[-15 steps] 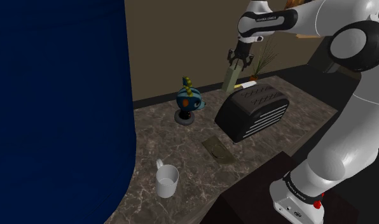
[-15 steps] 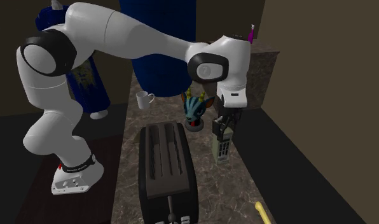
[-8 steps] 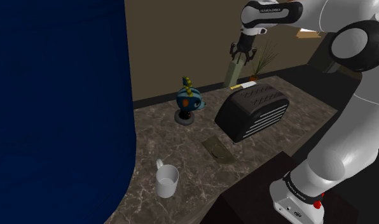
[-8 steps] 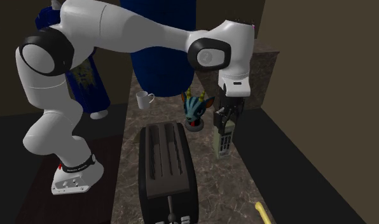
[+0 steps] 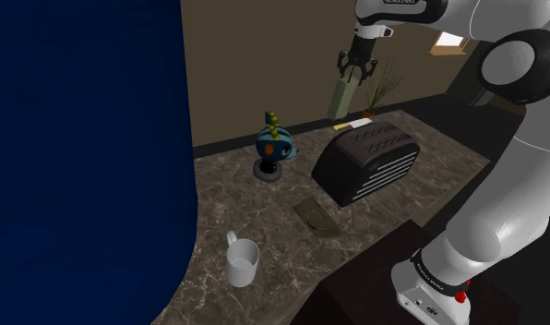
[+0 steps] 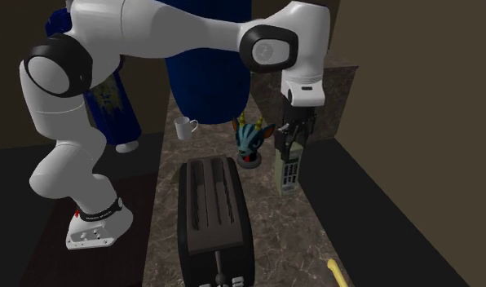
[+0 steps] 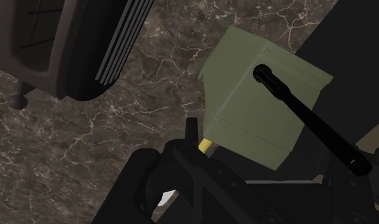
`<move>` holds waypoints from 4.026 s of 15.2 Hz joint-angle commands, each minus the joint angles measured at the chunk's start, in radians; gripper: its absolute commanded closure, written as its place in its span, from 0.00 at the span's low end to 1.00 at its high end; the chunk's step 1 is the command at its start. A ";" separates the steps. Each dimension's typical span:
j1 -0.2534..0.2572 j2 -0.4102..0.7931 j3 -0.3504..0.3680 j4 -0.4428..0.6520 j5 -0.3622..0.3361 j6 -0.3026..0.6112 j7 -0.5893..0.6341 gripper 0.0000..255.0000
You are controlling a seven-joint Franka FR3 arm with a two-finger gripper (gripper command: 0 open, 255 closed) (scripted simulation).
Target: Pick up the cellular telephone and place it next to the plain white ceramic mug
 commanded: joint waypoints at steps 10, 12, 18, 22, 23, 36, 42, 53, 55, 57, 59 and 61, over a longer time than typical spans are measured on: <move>-0.002 0.038 -0.001 0.206 0.004 -0.168 -0.014 1.00; -0.003 0.049 -0.001 0.251 0.005 -0.201 -0.017 1.00; -0.006 0.099 -0.002 0.409 0.009 -0.309 -0.026 1.00; -0.010 0.152 -0.003 0.549 0.012 -0.395 -0.033 1.00; -0.012 0.170 -0.003 0.592 0.013 -0.420 -0.036 1.00; 0.128 -0.290 0.083 -0.020 -0.022 -0.287 0.186 1.00; 0.180 -0.435 0.148 -0.175 -0.009 -0.286 0.305 1.00; 0.270 -0.612 0.297 -0.328 0.059 -0.324 0.537 1.00; 0.286 -0.632 0.327 -0.340 0.076 -0.333 0.582 1.00; 0.302 -0.648 0.359 -0.347 0.093 -0.343 0.627 1.00; 0.317 -0.660 0.392 -0.350 0.111 -0.352 0.674 1.00; 0.331 -0.668 0.426 -0.348 0.128 -0.360 0.722 1.00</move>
